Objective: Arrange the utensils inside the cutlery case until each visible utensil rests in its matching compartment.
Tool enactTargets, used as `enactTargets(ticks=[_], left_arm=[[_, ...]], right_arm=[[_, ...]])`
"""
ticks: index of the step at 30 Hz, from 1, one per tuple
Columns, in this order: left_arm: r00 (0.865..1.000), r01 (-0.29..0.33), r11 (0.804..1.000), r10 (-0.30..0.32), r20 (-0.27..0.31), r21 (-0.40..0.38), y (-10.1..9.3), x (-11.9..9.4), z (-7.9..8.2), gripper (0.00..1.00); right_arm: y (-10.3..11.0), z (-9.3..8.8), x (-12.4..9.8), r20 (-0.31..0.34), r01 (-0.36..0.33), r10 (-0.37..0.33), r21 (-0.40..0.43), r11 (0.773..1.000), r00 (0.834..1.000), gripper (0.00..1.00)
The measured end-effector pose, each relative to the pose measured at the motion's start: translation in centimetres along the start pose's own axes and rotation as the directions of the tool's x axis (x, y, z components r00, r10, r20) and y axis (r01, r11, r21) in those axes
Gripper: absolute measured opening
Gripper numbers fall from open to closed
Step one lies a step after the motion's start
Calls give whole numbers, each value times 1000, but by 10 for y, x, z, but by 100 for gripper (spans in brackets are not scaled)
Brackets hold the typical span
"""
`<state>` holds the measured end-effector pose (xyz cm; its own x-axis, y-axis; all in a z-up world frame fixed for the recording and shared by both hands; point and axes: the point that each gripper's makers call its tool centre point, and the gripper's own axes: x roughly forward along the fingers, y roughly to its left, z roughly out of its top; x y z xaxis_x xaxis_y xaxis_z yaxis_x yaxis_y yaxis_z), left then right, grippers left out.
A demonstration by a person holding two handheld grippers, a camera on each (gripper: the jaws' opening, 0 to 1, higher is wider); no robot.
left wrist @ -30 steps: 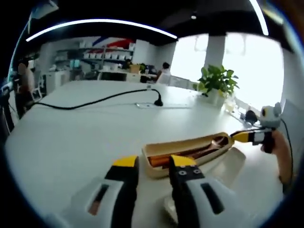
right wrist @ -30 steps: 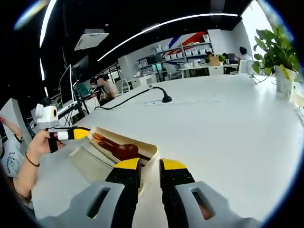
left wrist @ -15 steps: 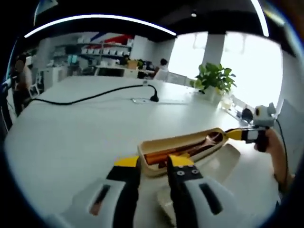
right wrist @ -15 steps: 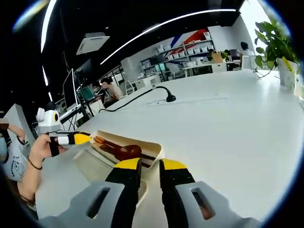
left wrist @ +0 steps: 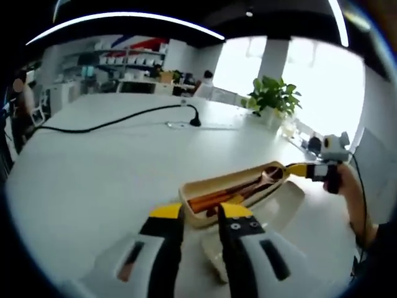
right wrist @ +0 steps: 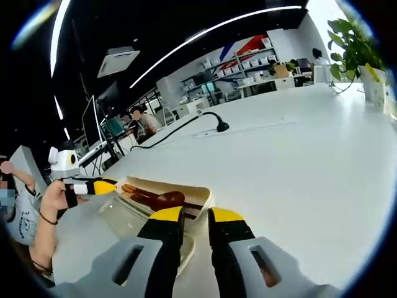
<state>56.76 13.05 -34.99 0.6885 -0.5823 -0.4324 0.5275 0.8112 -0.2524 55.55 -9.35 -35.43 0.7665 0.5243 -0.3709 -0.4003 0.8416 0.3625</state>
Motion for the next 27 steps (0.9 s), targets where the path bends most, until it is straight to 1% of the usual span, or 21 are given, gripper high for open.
enactTargets(ticks=[2,4,6,9,11,12,13,14,15,16,17,18,19,20,21,22,23,25,27], left_arm=[[1000,6,1000,-6,13,12,-1,-3,4,23],[999,0,1000,-1,38,27,0,-8,10,23],[999,-5,999,3,48,37,1,-12,14,24],[999,-14,998,12,39,67,4,-17,14,25],[1000,-22,992,19,23,127,6,-22,14,29],[1000,-3,988,4,-4,157,7,-25,11,34],[1000,-1,985,6,-27,170,9,-28,7,41],[999,5,982,4,-44,191,11,-29,4,46],[997,18,974,-2,-74,224,13,-32,-3,49],[995,40,965,-15,-98,257,12,-33,-7,51],[994,75,943,-46,-96,324,9,-35,-8,50],[994,85,936,-55,-96,342,7,-36,-8,49],[991,116,926,-84,-104,359,3,-39,-10,47],[989,136,921,-105,-104,365,0,-41,-10,48],[987,154,916,-127,-94,371,-2,-43,-10,49],[985,166,918,-140,-96,362,-3,-45,-10,50],[980,195,925,-169,-108,326,-5,-46,-14,51],[974,216,923,-182,-133,320,-3,-46,-21,51],[969,230,916,-185,-161,329,-2,-45,-29,49]], right_arm=[[0,2,-4,2,10,-10,-14,1000,1000,16],[0,5,-8,14,16,-16,-24,1000,1000,17],[0,8,-11,25,27,-26,-34,999,999,20],[0,11,-16,30,43,-41,-66,997,999,20],[3,15,-22,44,51,-48,-87,995,998,22],[3,19,-25,68,64,-59,-77,995,996,24],[5,20,-27,68,61,-55,-84,995,996,24],[9,17,-29,55,49,-43,-112,992,998,24],[11,17,-31,53,49,-43,-115,992,998,24],[12,16,-32,51,48,-42,-122,991,998,23],[13,15,-33,43,44,-38,-148,988,998,23],[14,14,-34,34,44,-39,-159,986,999,23],[13,11,-35,17,46,-43,-181,982,999,23],[13,11,-36,13,48,-46,-193,980,999,23],[11,7,-39,-11,51,-55,-233,971,998,23],[10,6,-40,-18,45,-51,-261,964,999,24],[12,5,-43,-18,34,-41,-271,962,999,24],[13,-1,-46,-34,20,-31,-278,960,999,24],[11,-7,-47,-49,21,-36,-276,961,998,20]])
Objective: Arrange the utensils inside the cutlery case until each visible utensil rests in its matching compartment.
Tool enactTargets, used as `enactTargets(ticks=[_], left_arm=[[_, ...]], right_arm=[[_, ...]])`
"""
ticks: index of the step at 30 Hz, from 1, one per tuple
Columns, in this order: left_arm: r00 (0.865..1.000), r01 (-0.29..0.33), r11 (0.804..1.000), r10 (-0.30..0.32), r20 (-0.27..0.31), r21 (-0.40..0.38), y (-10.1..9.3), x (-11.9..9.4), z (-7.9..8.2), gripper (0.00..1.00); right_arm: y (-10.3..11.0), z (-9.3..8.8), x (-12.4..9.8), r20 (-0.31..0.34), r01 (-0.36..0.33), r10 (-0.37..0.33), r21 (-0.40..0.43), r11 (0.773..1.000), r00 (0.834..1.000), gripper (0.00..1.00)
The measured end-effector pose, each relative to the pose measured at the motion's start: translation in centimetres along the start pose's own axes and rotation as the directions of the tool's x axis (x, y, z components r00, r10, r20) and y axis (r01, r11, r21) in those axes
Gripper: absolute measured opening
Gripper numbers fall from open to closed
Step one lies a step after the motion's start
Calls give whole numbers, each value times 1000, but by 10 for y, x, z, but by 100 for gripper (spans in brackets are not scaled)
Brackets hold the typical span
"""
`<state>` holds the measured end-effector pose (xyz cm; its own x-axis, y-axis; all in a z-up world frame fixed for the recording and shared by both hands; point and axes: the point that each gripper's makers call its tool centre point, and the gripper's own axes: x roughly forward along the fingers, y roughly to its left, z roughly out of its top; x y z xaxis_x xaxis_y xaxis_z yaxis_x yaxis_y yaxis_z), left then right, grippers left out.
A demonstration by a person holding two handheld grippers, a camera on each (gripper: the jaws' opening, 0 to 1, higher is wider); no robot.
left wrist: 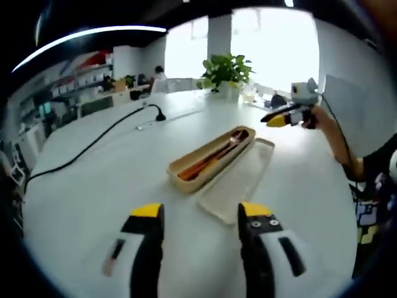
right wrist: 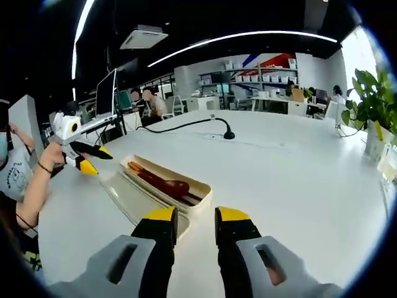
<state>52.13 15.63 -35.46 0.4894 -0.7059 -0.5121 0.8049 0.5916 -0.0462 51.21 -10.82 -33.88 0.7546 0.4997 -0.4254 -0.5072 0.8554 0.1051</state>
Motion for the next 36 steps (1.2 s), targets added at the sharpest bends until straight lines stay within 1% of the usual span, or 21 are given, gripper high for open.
enactTargets(ticks=[1,5,8,9,11,14,16,18,19,20,21,22,23,26,29,31,32,33,34,35,36], left_arm=[[1000,8,1000,-8,-6,1,-1,1,-2,47],[998,62,998,-62,-17,-14,-13,7,-3,43],[996,82,997,-82,-33,-4,-18,9,-6,43],[995,93,996,-93,-24,8,-18,10,-5,41],[994,111,994,-111,-3,-14,-20,11,-2,34],[992,128,991,-128,-4,-32,-24,14,-3,33],[991,128,991,-129,-23,-39,-25,16,-6,33],[993,115,992,-116,-37,-45,-21,18,-9,33],[994,106,993,-108,-31,-60,-19,19,-9,31],[994,106,986,-108,-12,-126,-19,22,-6,29],[994,110,981,-113,-8,-162,-19,23,-6,27],[994,110,981,-111,1,-161,-17,23,-5,27],[994,107,981,-108,2,-162,-16,23,-5,26],[995,97,980,-98,5,-176,-15,24,-6,23],[995,100,974,-99,14,-202,-15,24,-5,23],[992,127,959,-123,33,-253,-18,25,-3,22],[987,161,944,-154,46,-288,-23,26,-2,20],[977,214,928,-199,79,-306,-30,27,2,15],[961,276,899,-250,120,-341,-39,28,8,12],[954,297,886,-257,154,-356,-41,29,15,13],[957,288,881,-244,160,-376,-39,29,17,13]], right_arm=[[2,-9,0,-44,-15,15,4,1000,999,18],[5,-15,6,-65,-22,22,5,1000,998,18],[10,-21,8,-95,-39,39,7,999,995,20],[10,-22,11,-99,-27,29,14,1000,995,21],[12,-25,13,-115,-29,28,-7,1000,993,22],[16,-27,15,-128,-43,41,-17,999,991,22],[17,-28,17,-134,-46,43,-21,999,990,21],[19,-34,19,-165,-53,46,-41,998,985,21],[20,-36,19,-174,-54,45,-52,997,984,20],[21,-37,20,-174,-50,39,-59,997,984,20],[23,-38,19,-175,-49,37,-64,997,984,20],[26,-40,18,-185,-48,33,-77,996,982,20],[24,-40,18,-187,-27,10,-91,996,982,19],[20,-40,19,-192,-5,-13,-90,996,981,18],[18,-39,19,-191,13,-31,-91,996,981,17],[16,-39,20,-188,32,-47,-80,996,981,14],[16,-39,20,-189,39,-53,-76,996,980,10],[18,-39,21,-189,37,-52,-78,996,981,7],[22,-38,24,-186,20,-35,-85,996,982,7],[25,-37,25,-181,7,-23,-88,996,983,7],[28,-37,26,-181,1,-17,-89,996,983,6]])
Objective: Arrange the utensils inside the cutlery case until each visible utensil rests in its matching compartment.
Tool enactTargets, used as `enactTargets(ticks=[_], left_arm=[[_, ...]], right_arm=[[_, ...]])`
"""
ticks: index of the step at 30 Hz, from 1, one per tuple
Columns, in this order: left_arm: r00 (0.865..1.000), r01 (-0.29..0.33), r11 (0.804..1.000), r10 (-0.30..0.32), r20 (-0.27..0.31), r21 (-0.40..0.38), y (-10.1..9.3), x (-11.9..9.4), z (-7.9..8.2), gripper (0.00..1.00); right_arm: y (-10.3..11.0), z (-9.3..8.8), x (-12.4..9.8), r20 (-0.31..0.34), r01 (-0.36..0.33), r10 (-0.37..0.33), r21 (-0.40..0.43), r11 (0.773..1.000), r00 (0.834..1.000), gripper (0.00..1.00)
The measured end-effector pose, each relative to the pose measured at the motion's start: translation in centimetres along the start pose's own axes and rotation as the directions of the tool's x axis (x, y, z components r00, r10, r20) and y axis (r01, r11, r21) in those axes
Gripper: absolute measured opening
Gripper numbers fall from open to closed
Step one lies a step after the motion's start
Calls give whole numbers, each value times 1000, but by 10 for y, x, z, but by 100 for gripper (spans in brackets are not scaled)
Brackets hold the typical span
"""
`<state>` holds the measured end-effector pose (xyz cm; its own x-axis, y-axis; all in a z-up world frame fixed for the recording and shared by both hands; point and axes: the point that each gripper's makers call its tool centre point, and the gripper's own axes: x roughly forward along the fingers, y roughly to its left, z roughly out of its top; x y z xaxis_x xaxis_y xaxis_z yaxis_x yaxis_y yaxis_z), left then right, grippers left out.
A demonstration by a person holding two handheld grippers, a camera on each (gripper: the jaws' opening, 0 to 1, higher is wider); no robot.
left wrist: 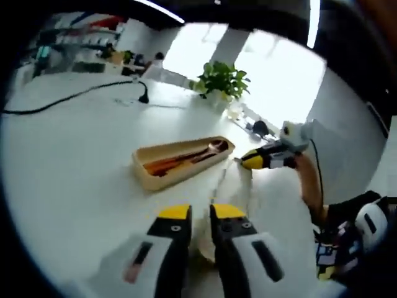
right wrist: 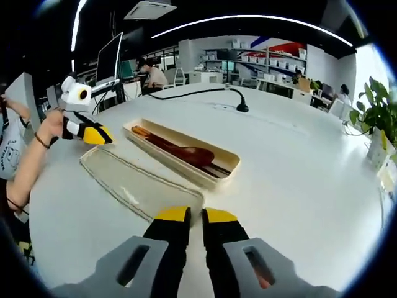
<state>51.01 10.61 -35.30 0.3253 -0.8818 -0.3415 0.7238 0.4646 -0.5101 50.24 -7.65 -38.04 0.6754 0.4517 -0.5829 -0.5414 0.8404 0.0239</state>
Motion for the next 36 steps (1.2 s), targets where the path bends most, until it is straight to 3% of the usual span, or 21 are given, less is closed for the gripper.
enactTargets(ticks=[7,10,12,15,18,21,25,26,30,31,32,36], left_arm=[[996,-70,988,76,-44,138,4,-11,-3,13],[997,-42,984,53,-58,173,-2,-14,-5,15],[998,-31,979,42,-47,204,-7,-18,-2,17],[999,-28,979,32,-17,200,-10,-24,6,17],[999,-51,977,49,14,209,-11,-32,11,17],[998,-56,987,53,23,152,-12,-34,8,17],[994,-93,994,96,-51,52,-13,-33,-15,20],[994,-81,996,83,-76,26,-18,-34,-23,20],[996,-14,997,8,-84,-73,-39,-39,-38,22],[998,-7,996,1,-64,-94,-41,-41,-36,22],[999,-22,986,16,-33,-167,-40,-43,-33,23],[996,-84,963,71,-60,-258,-30,-48,-41,24]], right_arm=[[1,3,0,-15,45,-46,-27,999,999,3],[0,2,0,-28,62,-60,74,995,998,2],[-3,3,0,-10,18,-16,190,982,1000,1],[-8,2,-3,10,-9,6,277,961,1000,0],[-28,4,-6,25,63,-72,265,962,997,0],[-33,2,-10,32,70,-85,313,947,996,0],[-33,2,-11,30,94,-108,300,949,994,0],[-32,2,-12,25,102,-114,291,951,993,0],[-33,1,-12,21,117,-127,265,957,992,1],[-33,1,-12,23,115,-125,262,958,992,1],[-33,1,-12,24,113,-123,262,959,992,1],[-33,0,-13,29,106,-118,265,958,993,1]])
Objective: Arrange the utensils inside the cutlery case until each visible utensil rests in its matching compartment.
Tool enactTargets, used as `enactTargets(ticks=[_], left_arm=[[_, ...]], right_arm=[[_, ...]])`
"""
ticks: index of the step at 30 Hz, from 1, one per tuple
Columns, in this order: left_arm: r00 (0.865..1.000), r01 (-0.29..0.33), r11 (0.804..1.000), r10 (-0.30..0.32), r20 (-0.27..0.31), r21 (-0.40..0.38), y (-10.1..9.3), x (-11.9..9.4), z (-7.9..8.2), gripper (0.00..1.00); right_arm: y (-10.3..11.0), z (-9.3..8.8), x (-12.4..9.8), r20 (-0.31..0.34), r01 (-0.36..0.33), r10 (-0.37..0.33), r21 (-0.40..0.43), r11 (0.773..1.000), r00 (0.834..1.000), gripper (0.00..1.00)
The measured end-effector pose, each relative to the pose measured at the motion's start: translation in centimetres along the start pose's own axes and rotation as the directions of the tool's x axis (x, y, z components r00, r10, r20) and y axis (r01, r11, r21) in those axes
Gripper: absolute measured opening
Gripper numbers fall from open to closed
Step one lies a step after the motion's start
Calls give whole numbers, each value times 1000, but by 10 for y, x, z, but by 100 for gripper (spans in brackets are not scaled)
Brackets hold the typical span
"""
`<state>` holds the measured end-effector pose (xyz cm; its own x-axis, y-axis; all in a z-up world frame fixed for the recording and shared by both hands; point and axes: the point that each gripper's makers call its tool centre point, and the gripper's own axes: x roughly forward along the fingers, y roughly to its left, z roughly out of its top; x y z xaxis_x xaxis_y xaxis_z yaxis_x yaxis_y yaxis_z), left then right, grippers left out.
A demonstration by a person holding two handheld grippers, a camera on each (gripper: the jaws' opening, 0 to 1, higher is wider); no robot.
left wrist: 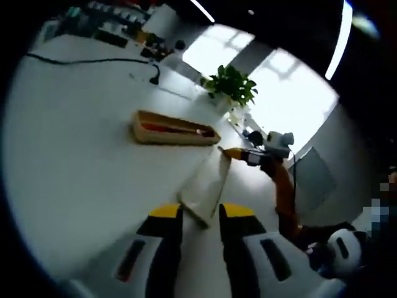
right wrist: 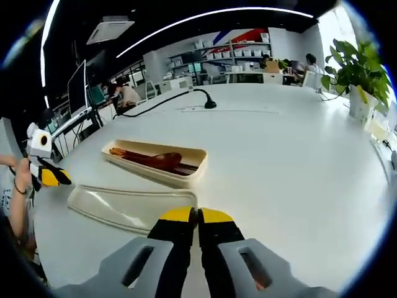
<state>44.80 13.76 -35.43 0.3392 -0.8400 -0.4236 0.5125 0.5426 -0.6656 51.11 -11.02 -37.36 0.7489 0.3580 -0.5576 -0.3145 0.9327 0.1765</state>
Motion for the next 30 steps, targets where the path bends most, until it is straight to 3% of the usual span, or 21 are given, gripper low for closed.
enactTargets(ticks=[4,10,13,17,21,25,30], left_arm=[[999,44,996,-45,-6,-79,-11,4,-7,27],[997,70,992,-73,-25,-108,-23,16,-17,35],[999,38,994,-40,-9,-107,-23,18,-13,37],[999,44,990,-43,7,-131,-25,18,-10,42],[995,88,973,-75,71,-213,-27,16,-3,41],[987,124,961,-93,132,-248,-25,9,8,32],[980,136,953,-88,179,-272,-25,8,20,30]], right_arm=[[0,0,0,0,3,-3,3,1000,1000,1],[0,-1,-1,-1,11,-11,-6,1000,1000,1],[-1,0,0,-1,12,-12,-3,1000,1000,1],[-2,0,0,-1,9,-9,-6,1000,1000,1],[-1,0,0,0,12,-12,-3,1000,1000,1],[0,0,0,1,18,-18,-5,1000,1000,1],[-1,0,0,3,21,-21,-5,1000,1000,1]])
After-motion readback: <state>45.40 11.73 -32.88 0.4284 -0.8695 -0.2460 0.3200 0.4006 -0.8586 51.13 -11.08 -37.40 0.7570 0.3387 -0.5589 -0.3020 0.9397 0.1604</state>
